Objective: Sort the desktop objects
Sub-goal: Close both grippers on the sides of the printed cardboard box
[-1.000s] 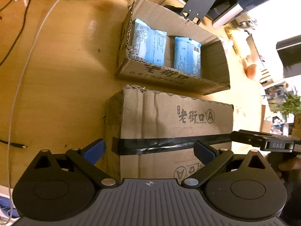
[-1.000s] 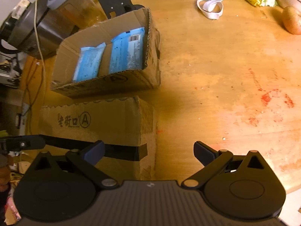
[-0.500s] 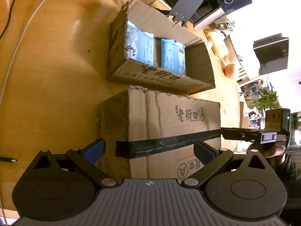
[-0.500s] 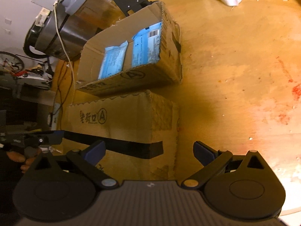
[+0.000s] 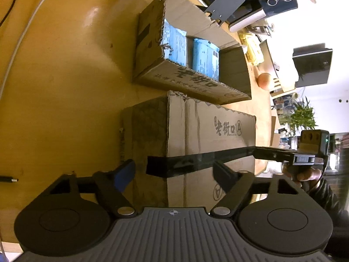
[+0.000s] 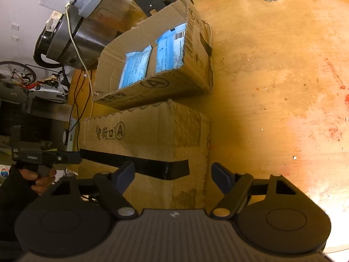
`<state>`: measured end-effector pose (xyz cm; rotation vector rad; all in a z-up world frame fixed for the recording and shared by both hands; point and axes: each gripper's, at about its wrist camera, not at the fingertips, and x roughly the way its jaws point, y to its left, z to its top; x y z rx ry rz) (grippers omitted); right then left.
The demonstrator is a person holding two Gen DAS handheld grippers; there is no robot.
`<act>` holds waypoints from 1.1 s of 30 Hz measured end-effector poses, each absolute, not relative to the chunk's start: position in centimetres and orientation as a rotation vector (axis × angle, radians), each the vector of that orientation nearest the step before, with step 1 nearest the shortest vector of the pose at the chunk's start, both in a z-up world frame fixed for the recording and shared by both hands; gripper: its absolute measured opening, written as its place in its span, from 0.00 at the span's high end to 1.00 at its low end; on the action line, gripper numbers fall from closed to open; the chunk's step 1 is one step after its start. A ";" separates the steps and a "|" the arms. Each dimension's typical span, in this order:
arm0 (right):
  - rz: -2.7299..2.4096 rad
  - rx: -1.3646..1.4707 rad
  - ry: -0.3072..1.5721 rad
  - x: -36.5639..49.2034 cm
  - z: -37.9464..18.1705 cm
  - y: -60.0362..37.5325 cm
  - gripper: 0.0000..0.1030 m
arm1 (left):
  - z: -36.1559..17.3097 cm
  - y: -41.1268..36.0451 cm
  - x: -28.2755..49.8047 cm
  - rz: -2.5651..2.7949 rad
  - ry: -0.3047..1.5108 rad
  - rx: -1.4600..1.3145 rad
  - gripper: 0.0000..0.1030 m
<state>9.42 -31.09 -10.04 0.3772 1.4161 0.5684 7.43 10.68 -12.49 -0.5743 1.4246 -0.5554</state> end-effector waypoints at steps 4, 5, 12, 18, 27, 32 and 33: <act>0.578 0.384 1.420 9.4 -10.0 -31.2 0.38 | -12.6 11.2 7.3 -0.546 1.426 -0.575 0.43; 0.580 0.386 1.421 9.4 -10.0 -31.2 0.43 | -12.6 11.4 7.3 -0.544 1.427 -0.579 0.44; 0.591 0.413 1.420 9.4 -9.7 -30.9 0.67 | -12.6 11.6 7.1 -0.533 1.421 -0.595 0.49; 0.576 0.417 1.422 9.2 -9.6 -30.9 0.69 | -12.1 11.1 6.8 -0.524 1.423 -0.573 0.50; 0.573 0.409 1.425 8.4 -8.5 -30.8 0.70 | -10.7 10.8 5.8 -0.508 1.407 -0.559 0.50; 0.572 0.407 1.421 7.8 -7.0 -31.0 0.70 | -9.2 10.6 4.9 -0.506 1.398 -0.556 0.50; 0.573 0.405 1.421 7.6 -6.6 -31.0 0.70 | -8.9 10.6 4.8 -0.506 1.399 -0.556 0.51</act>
